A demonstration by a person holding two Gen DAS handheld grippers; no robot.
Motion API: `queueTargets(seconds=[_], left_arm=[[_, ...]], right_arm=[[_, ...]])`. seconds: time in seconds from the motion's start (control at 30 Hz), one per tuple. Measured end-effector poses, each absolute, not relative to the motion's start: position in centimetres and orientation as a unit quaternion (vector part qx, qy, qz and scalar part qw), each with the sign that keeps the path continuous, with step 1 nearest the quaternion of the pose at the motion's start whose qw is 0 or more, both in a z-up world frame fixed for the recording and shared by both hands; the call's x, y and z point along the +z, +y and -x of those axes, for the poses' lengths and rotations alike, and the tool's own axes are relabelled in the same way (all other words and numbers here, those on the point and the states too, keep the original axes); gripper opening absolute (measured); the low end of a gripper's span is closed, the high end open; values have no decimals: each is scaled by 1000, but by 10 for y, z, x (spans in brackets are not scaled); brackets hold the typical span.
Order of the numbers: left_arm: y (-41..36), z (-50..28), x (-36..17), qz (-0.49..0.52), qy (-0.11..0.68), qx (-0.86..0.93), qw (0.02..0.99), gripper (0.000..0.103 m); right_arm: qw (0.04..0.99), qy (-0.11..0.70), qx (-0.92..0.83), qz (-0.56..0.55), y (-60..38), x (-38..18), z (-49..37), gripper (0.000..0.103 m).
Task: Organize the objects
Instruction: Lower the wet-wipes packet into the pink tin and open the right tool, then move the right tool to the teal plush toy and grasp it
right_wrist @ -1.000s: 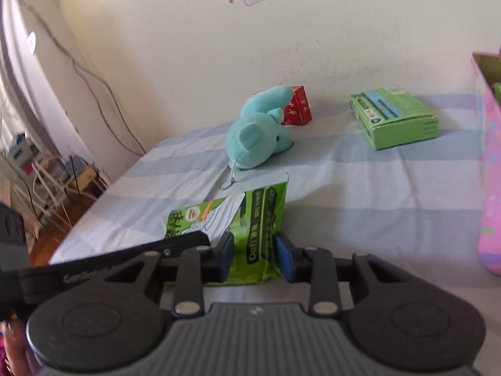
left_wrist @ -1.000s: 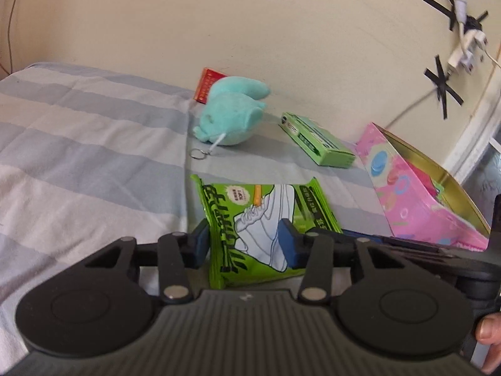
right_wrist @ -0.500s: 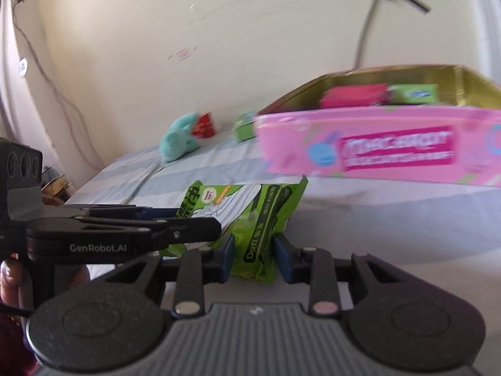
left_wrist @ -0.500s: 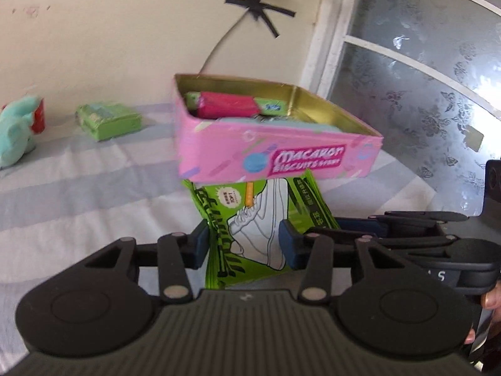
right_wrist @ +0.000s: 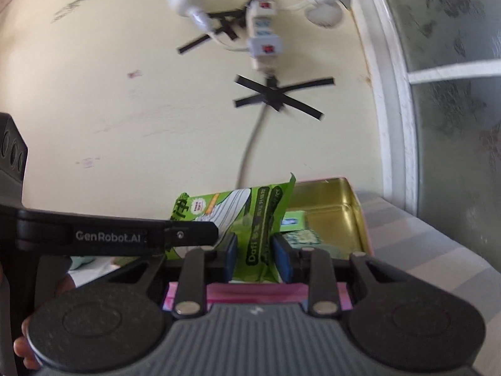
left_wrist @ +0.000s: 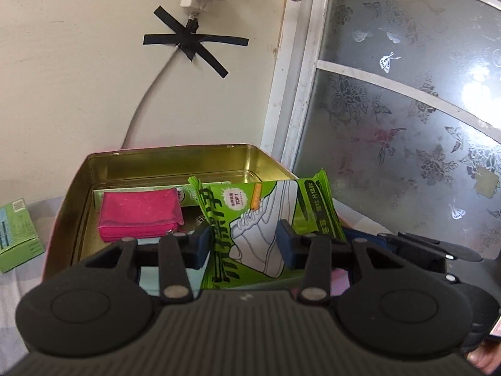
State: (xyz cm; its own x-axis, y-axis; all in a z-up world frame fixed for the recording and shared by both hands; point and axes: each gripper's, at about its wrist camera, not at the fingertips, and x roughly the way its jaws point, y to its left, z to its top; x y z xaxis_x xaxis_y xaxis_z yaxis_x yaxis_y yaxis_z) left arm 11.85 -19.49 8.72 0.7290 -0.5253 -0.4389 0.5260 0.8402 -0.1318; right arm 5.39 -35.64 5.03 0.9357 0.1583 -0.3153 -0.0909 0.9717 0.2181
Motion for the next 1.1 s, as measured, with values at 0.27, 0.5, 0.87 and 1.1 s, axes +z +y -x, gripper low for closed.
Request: queueTargets(seconds=[0.27,0.5,0.87,1.1], left_arm=[[-212,-153,75,-10,248,-196,949,64],[-191,-113,78,-27,213,-175,961,70],[-107,-53,66,-29,221,-130,966,74],[-13,-58,30,-29,285,-19,958,74]], right_arm=[[986,156,-41,-32,-355,26,-107,45],[992,117,-35,-44,-355,25,-78,47],[988,93,56,-110,-313,35,-24,49],[976,140,157,-65,-246,35,-18,49]])
